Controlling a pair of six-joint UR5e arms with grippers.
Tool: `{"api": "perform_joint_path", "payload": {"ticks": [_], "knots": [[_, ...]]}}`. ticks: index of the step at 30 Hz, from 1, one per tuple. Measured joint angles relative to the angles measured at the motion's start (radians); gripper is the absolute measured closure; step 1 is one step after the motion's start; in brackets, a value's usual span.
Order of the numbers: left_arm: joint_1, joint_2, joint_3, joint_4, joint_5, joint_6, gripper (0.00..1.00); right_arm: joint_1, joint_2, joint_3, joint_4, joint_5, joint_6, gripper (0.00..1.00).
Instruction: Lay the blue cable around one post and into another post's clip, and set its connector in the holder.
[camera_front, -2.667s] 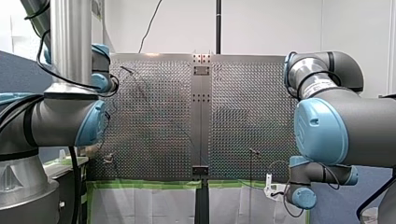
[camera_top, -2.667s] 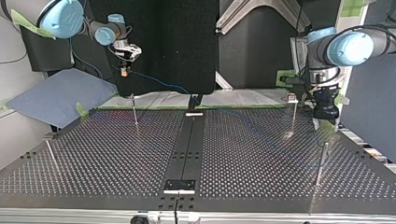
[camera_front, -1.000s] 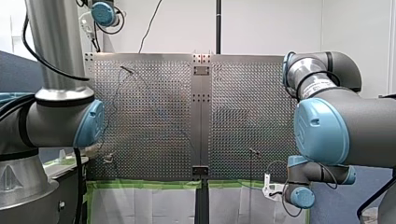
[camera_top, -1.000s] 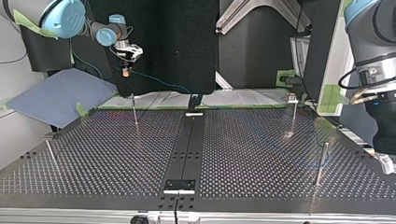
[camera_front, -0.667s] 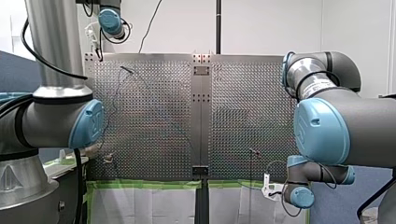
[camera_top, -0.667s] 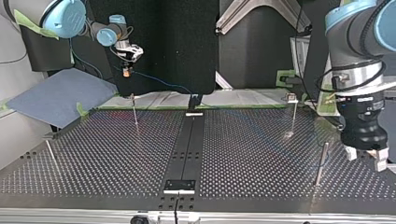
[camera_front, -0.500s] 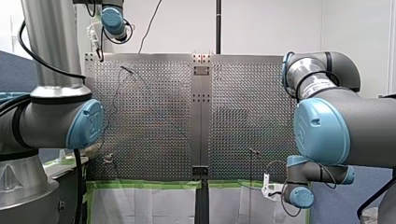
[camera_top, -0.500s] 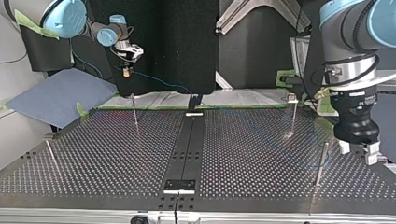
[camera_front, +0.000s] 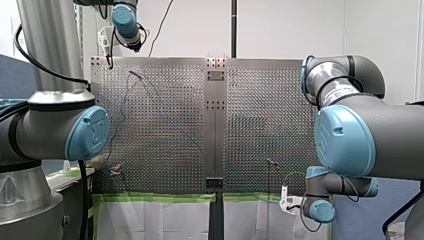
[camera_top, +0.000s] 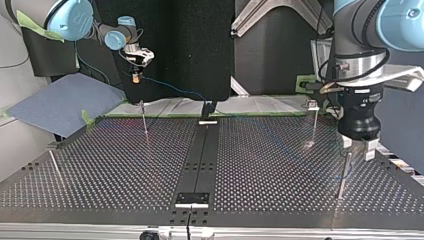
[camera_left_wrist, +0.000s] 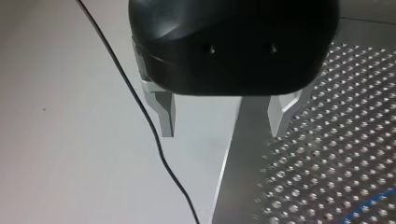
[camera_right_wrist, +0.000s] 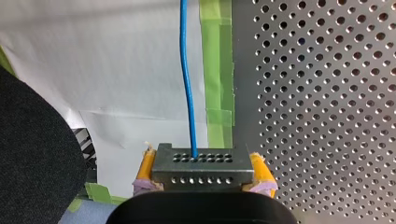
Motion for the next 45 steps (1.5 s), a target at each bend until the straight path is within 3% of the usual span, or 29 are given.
{"api": "perform_joint_path", "payload": {"ticks": [15,22,38,45], "knots": [[0.013,-0.027,0.008,-0.142,-0.013,0.012,0.02,0.002,0.0,0.0,0.002,0.002,0.001,1.0],[0.022,-0.057,0.04,-0.212,0.001,0.015,0.02,0.003,0.0,0.0,0.004,0.002,0.001,1.0],[0.041,-0.061,0.071,-0.363,0.017,0.016,0.02,0.008,0.0,0.0,0.005,0.004,0.0,1.0],[0.051,-0.068,0.112,-0.423,0.027,0.014,0.02,0.009,0.0,0.0,0.006,0.004,0.0,1.0]]}}
